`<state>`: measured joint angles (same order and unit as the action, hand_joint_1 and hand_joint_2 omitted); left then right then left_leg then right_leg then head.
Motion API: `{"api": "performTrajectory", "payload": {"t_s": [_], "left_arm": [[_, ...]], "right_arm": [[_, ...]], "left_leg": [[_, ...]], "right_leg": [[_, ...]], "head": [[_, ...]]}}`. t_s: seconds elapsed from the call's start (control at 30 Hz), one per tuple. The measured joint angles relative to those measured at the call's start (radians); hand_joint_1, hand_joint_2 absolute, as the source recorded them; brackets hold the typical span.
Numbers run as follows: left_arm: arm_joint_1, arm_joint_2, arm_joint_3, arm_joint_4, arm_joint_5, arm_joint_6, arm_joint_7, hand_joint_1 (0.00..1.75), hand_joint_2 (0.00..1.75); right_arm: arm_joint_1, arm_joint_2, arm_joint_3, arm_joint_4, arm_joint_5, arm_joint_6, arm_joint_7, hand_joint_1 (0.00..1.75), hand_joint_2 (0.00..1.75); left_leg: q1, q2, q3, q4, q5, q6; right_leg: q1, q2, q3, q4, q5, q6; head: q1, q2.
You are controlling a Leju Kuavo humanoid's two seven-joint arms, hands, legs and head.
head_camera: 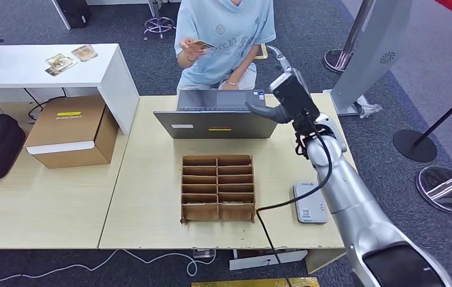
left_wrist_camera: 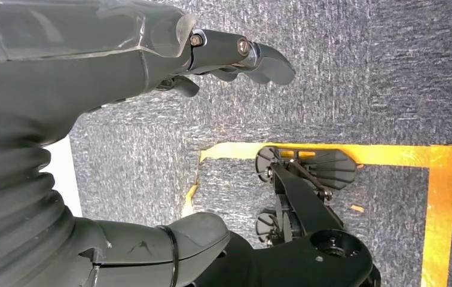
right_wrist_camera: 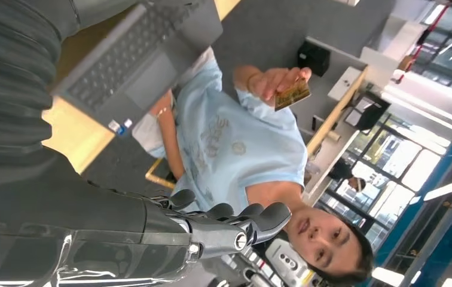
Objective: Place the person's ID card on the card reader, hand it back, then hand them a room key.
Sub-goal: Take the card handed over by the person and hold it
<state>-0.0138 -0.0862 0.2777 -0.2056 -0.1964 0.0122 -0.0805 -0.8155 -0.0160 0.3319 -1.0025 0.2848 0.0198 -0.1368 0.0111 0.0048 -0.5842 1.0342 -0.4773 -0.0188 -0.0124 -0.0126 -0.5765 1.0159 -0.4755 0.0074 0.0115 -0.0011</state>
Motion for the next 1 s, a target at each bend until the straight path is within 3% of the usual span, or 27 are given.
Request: {"api": "performTrajectory", "payload": {"t_s": [0.13, 0.33, 0.6, 0.7, 1.0], "left_arm": [[-0.001, 0.001, 0.000, 0.000, -0.003, 0.008, 0.006, 0.00, 1.75], [-0.014, -0.011, 0.000, 0.000, -0.002, 0.041, 0.005, 0.00, 1.75], [-0.026, -0.021, 0.000, 0.000, -0.018, 0.048, 0.009, 0.00, 1.75], [-0.027, -0.022, 0.000, 0.000, -0.019, 0.054, 0.015, 0.00, 1.75], [-0.027, -0.023, 0.000, 0.000, -0.016, 0.063, 0.025, 0.00, 1.75]], "right_arm": [[-0.127, 0.026, 0.025, 0.147, 0.046, -0.059, 0.015, 0.00, 1.75], [-0.233, 0.063, 0.094, 0.302, 0.231, -0.243, 0.042, 0.00, 1.75], [-0.293, 0.070, 0.246, 0.422, 0.641, -0.550, 0.152, 0.00, 1.75], [-0.302, 0.071, 0.292, 0.452, 0.739, -0.587, 0.180, 0.00, 1.75], [-0.312, 0.097, 0.366, 0.513, 0.852, -0.590, 0.199, 0.00, 1.75]], "left_leg": [[0.000, -0.001, -0.001, 0.000, 0.000, 0.000], [0.000, -0.001, -0.001, 0.000, 0.000, 0.000], [0.000, -0.001, -0.001, 0.000, 0.000, 0.000], [0.000, -0.001, -0.001, 0.000, 0.000, 0.000], [0.000, -0.001, -0.001, 0.000, 0.000, 0.000]], "right_leg": [[0.000, -0.001, 0.000, 0.000, 0.000, 0.000], [0.000, -0.001, -0.001, 0.000, 0.000, 0.000], [0.000, 0.000, -0.002, 0.000, 0.000, 0.000], [0.000, -0.001, -0.002, 0.000, 0.000, 0.000], [0.000, -0.001, -0.002, 0.000, 0.000, 0.000]], "head": [[0.000, 0.000], [0.000, 0.000], [0.000, 0.000], [0.000, 0.000], [0.000, 0.000]]}}
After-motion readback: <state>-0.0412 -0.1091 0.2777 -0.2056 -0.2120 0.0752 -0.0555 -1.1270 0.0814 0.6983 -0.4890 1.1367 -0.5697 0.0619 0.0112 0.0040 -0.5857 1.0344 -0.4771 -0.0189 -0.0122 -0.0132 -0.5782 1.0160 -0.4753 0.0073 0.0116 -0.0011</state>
